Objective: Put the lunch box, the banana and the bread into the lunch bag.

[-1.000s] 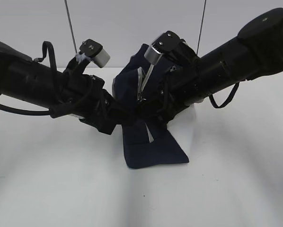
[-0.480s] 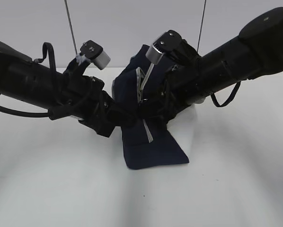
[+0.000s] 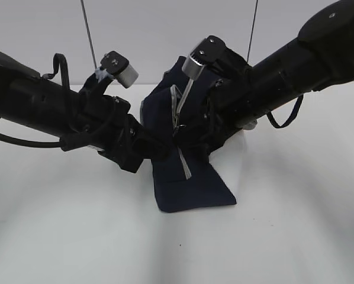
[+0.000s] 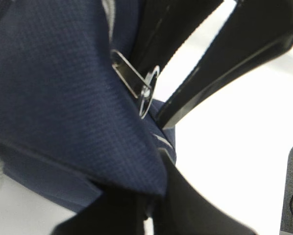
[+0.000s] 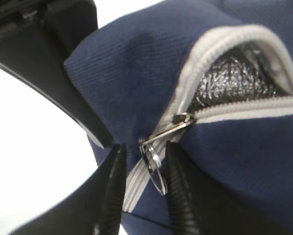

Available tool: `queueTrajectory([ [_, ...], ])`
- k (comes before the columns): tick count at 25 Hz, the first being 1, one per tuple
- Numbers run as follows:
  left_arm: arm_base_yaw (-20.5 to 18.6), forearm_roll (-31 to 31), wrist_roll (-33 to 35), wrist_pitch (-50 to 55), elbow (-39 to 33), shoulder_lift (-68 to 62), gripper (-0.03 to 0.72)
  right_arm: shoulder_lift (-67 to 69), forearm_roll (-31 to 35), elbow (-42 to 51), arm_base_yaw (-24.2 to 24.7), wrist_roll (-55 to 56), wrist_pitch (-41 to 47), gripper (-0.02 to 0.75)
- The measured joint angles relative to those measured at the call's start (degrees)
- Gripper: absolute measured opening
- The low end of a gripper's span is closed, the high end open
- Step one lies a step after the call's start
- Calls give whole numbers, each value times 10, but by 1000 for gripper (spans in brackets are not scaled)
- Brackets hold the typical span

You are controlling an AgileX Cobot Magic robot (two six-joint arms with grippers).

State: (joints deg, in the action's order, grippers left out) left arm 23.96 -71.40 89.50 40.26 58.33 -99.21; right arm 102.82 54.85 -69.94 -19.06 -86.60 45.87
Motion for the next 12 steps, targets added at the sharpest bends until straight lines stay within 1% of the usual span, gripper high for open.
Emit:
queueTrajectory([
  [1, 0, 0, 0, 0, 0, 0, 2, 0, -8, -3, 0, 4, 1, 205],
  [3, 0, 1, 0, 0, 0, 0, 2, 0, -20, -9, 0, 14, 5, 168],
  [6, 0, 2, 0, 1, 0, 0, 2, 0, -39, -13, 0, 25, 10, 62],
  [8, 0, 2, 0, 1, 0, 0, 2, 0, -50, -13, 0, 28, 14, 6],
  [10, 0, 2, 0, 1, 0, 0, 2, 0, -56, -13, 0, 32, 18, -15],
  [12, 0, 2, 0, 2, 0, 0, 2, -1, -66, -14, 0, 37, 25, -16],
])
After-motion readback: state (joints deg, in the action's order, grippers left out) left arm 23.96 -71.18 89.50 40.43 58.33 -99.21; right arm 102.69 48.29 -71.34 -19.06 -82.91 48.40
